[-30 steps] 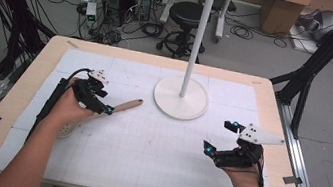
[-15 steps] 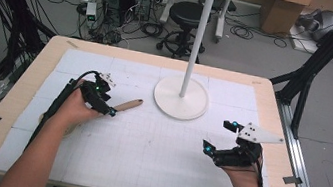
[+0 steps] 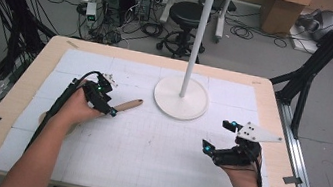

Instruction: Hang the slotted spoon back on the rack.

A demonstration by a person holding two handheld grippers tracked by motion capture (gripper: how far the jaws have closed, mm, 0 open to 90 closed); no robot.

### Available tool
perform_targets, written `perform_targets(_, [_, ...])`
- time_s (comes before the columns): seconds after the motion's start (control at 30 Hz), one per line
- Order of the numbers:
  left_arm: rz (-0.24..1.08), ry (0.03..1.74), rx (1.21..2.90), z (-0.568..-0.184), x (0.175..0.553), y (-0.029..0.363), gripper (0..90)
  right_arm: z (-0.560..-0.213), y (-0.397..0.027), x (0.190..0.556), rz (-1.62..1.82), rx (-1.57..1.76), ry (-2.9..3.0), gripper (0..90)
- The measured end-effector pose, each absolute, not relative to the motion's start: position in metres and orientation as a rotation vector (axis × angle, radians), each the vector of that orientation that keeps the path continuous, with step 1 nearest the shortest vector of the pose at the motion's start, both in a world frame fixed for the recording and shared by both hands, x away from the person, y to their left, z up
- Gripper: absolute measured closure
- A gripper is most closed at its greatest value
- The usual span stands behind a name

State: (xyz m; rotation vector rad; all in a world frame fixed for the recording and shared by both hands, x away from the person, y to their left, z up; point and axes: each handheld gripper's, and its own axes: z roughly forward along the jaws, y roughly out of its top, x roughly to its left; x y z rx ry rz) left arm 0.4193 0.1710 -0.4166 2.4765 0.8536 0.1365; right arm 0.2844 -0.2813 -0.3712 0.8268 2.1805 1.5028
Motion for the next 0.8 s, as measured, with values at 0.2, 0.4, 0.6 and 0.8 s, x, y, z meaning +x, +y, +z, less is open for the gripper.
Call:
perform_targets(0.2, [0.171, 0.877, 2.521, -0.425, 0.420, 0.166, 37.9, -0.371, -0.280, 0.284, 1.499, 0.828, 2.185, 0.3])
perform_targets(0.4, [0.190, 0.885, 2.523, -0.424, 0.421, 0.166, 44.4, -0.371, -0.279, 0.282, 1.483, 0.807, 2.193, 0.3])
perform_targets(0.6, [0.191, 0.832, 2.568, -0.421, 0.416, 0.159, 57.4, -0.370, -0.281, 0.281, 1.486, 0.805, 2.184, 0.3])
perform_targets(0.8, [0.160, 0.842, 2.578, -0.420, 0.416, 0.155, 70.8, -0.370, -0.282, 0.281, 1.481, 0.814, 2.186, 0.3])
